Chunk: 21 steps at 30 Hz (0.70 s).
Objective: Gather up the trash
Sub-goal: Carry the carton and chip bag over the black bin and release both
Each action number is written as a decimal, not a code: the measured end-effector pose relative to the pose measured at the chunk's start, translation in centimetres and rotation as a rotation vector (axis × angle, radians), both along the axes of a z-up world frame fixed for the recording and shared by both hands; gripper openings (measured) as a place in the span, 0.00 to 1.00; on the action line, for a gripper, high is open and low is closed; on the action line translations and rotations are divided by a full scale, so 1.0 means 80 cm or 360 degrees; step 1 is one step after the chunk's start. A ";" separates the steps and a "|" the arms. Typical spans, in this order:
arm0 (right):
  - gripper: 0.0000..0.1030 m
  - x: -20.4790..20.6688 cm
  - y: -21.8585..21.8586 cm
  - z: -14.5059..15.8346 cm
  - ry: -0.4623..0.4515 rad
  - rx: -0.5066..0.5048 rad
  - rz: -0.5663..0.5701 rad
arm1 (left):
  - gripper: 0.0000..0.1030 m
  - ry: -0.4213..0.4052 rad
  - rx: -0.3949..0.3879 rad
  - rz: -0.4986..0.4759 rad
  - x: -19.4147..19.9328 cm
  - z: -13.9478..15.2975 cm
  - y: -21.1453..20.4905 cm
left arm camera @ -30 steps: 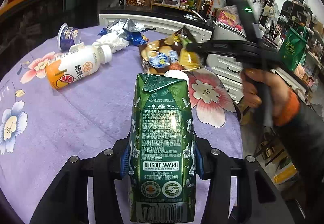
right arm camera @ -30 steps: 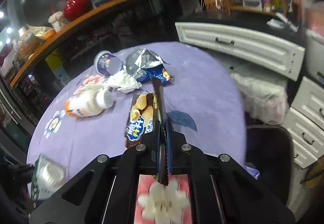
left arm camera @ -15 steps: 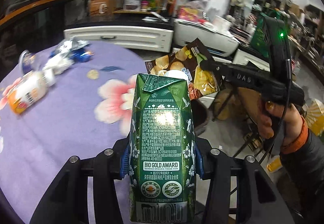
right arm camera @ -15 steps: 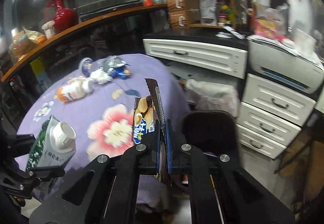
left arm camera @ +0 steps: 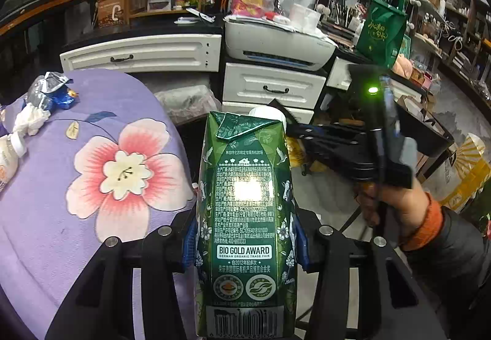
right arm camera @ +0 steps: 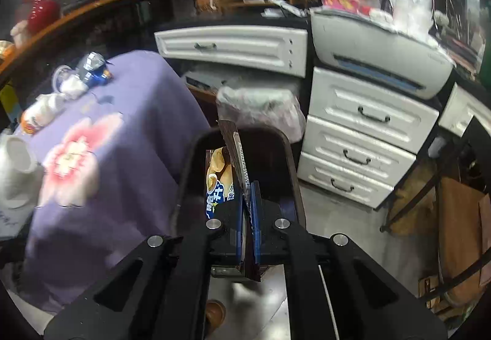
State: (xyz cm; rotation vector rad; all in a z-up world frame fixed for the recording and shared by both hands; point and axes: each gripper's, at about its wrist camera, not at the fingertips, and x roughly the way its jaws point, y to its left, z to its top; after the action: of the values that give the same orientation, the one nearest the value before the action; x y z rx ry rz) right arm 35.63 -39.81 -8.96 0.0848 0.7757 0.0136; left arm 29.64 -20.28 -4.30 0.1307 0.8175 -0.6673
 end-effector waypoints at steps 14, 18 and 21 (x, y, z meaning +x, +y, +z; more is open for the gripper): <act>0.20 0.063 -0.007 -0.107 0.0213 0.0009 -0.0091 | 0.47 0.0076 0.0068 -0.0017 0.010 -0.027 -0.019; 0.52 0.054 -0.013 -0.110 0.0168 0.0015 -0.0128 | 0.47 0.0091 0.0082 -0.0024 0.013 -0.033 -0.022; 0.53 0.042 -0.016 -0.102 0.0142 0.0032 -0.0127 | 0.47 0.0101 0.0088 -0.0027 0.015 -0.037 -0.026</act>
State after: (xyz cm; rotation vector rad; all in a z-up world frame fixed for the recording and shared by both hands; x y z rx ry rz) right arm 39.00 -41.13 -17.11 0.1360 0.8608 -0.0584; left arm 30.82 -22.37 -7.29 0.1674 0.8972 -0.6679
